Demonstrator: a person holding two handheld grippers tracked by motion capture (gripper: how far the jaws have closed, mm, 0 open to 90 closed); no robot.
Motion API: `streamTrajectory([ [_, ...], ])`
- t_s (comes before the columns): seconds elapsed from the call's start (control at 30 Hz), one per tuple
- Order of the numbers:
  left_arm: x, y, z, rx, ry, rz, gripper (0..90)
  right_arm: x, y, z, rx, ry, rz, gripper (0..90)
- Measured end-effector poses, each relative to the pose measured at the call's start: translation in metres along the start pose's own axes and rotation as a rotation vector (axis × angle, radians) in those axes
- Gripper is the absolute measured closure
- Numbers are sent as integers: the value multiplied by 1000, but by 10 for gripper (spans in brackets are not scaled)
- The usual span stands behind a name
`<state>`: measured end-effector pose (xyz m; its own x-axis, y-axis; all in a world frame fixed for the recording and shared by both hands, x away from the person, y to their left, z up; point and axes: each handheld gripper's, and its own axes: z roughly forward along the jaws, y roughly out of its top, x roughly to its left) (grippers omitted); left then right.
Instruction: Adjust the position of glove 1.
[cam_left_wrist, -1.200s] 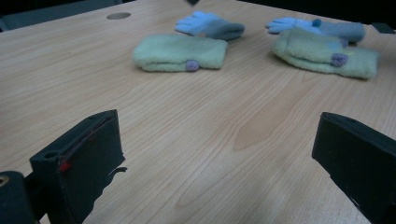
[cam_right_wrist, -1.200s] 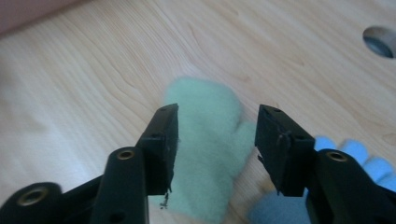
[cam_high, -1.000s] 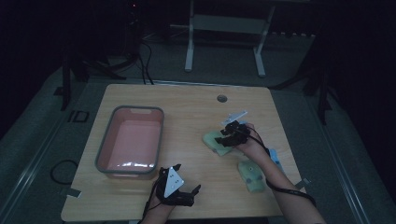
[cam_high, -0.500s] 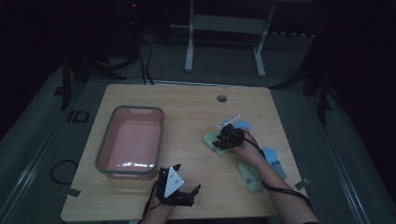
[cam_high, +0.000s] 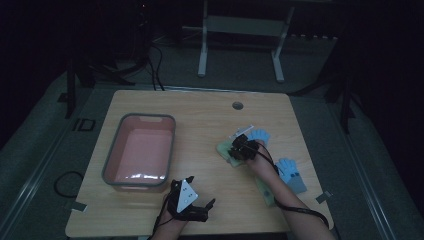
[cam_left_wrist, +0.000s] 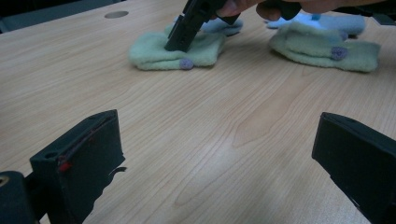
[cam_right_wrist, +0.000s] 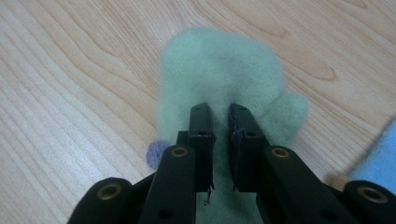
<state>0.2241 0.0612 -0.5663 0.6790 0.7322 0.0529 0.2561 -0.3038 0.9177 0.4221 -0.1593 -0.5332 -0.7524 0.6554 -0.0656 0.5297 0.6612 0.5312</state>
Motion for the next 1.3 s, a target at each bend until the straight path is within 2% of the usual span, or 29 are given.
streamTrajectory([
  [0.03,0,0,0,2,0,3,20,-2,2,-2,-8,19,42,831],
  [0.1,0,0,0,-1,-4,2,19,-1,3,-8,-29,14,49,833],
  [0.13,1,0,-1,-13,-24,-3,19,1,4,-12,-39,2,49,834],
  [0.23,2,0,-1,-9,-16,-14,20,3,6,-19,-54,5,65,833],
  [0.27,2,0,-1,-8,-14,-13,20,6,6,-28,-79,9,93,834],
  [0.4,0,0,0,-6,-8,-2,19,13,6,-37,-102,-5,128,834],
  [0.47,0,0,0,-6,-7,-3,20,19,4,-47,-124,-13,183,835],
  [0.7,0,0,0,-1,-8,-1,20,40,-8,-68,-195,-47,316,835],
  [0.73,1,0,0,1,-10,-3,20,43,-9,-69,-201,-59,325,835],
  [0.8,1,0,1,5,-14,-8,20,48,-11,-68,-207,-43,348,835],
  [0.87,1,0,1,7,-16,-10,20,55,-14,-67,-212,-65,358,834],
  [1.0,0,1,2,17,-12,5,20,69,-22,-64,-208,-53,419,835],
  [1.03,-1,1,3,22,-14,8,20,75,-24,-62,-191,-85,406,835],
  [1.07,-1,1,3,22,-16,10,21,78,-26,-59,-184,-109,421,835],
  [1.23,0,1,3,19,-17,3,21,90,-38,-46,-157,-118,464,835],
  [1.3,-1,1,2,16,-15,8,21,93,-43,-46,-166,-113,492,835],
])
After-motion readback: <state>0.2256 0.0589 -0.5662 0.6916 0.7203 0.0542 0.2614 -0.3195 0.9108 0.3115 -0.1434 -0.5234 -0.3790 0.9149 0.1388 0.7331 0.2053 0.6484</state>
